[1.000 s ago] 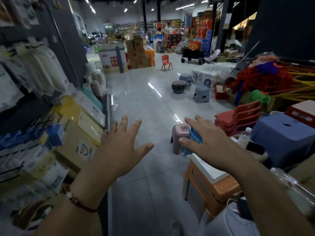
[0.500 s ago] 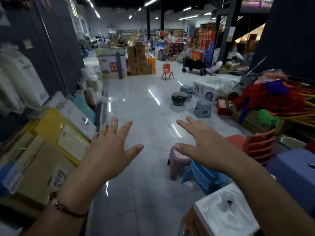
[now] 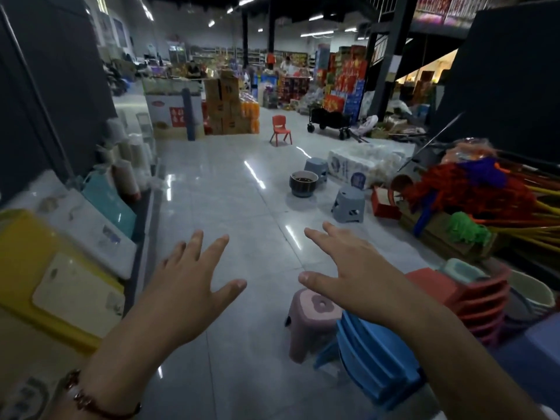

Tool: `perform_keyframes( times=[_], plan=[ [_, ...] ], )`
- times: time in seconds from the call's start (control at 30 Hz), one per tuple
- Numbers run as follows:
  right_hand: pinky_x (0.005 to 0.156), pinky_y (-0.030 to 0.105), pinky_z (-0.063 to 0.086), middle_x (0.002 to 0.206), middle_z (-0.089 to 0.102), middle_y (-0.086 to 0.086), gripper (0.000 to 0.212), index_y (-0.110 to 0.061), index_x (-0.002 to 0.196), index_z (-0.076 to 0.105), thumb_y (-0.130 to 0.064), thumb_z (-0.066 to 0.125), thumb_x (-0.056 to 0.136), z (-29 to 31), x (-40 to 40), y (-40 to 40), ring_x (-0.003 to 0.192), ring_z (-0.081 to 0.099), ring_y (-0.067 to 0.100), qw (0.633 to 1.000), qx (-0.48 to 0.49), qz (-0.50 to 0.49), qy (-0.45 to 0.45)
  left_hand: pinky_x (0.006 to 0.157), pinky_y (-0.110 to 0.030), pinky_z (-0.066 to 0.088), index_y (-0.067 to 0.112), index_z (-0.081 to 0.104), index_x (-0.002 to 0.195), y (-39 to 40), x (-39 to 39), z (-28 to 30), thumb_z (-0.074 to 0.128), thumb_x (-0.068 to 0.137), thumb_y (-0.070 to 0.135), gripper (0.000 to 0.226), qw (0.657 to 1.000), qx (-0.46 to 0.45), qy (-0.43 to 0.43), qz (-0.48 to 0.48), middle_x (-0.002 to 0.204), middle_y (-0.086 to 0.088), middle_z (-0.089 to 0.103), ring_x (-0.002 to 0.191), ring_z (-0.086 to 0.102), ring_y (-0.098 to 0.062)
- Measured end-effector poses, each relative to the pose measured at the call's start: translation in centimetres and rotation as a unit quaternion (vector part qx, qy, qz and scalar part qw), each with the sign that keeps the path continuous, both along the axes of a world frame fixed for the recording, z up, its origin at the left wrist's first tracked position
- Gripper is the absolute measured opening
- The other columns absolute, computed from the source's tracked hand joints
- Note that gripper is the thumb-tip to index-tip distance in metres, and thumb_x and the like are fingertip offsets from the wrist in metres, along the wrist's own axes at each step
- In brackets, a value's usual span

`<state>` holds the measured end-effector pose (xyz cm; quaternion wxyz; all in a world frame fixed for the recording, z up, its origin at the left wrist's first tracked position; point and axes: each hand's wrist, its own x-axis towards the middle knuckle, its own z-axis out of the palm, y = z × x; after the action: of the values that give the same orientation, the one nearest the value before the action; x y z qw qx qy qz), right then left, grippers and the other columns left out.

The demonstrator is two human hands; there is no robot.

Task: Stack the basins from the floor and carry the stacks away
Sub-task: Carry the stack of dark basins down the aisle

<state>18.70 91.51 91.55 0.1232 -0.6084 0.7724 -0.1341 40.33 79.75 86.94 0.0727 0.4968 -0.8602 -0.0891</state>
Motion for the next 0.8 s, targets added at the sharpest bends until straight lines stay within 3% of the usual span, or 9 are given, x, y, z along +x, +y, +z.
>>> perform_keyframes(
  times=[0.3,0.47,0.8],
  plan=[
    [0.123,0.044,0.010,0.165,0.002,-0.011,0.074,-0.045,0.154,0.012,-0.057,0.052,0.093,-1.1,-1.0,-16.4,0.151,0.003,0.014,0.998,0.004,-0.058,-0.031,0.123,-0.045,0.009,0.041,-0.010,0.155,-18.3,-3.8,0.2,0.030,0.091,0.074,0.083,0.995,-0.026,-0.042,-0.085,0.165,-0.002,-0.015,0.153,-0.003,-0.027],
    [0.123,0.044,0.005,0.165,-0.002,-0.010,0.075,-0.044,0.154,0.008,-0.056,0.051,0.094,-3.1,-2.4,-21.9,0.152,-0.001,0.015,0.994,0.058,-0.088,-0.039,0.124,-0.044,0.008,0.041,-0.009,0.155,-24.9,-5.6,-1.2,0.030,0.092,0.072,0.081,0.991,0.002,-0.055,-0.124,0.165,-0.003,-0.014,0.153,-0.003,-0.026],
    [0.123,0.045,0.004,0.165,-0.005,-0.008,0.076,-0.042,0.155,0.006,-0.057,0.050,0.094,-5.2,-7.1,-36.3,0.152,-0.003,0.018,0.992,0.054,-0.103,-0.040,0.123,-0.046,0.008,0.039,-0.008,0.155,-39.1,-10.1,-2.3,0.029,0.092,0.073,0.081,0.988,-0.011,-0.088,-0.129,0.165,-0.005,-0.013,0.153,-0.002,-0.030]
  ],
)
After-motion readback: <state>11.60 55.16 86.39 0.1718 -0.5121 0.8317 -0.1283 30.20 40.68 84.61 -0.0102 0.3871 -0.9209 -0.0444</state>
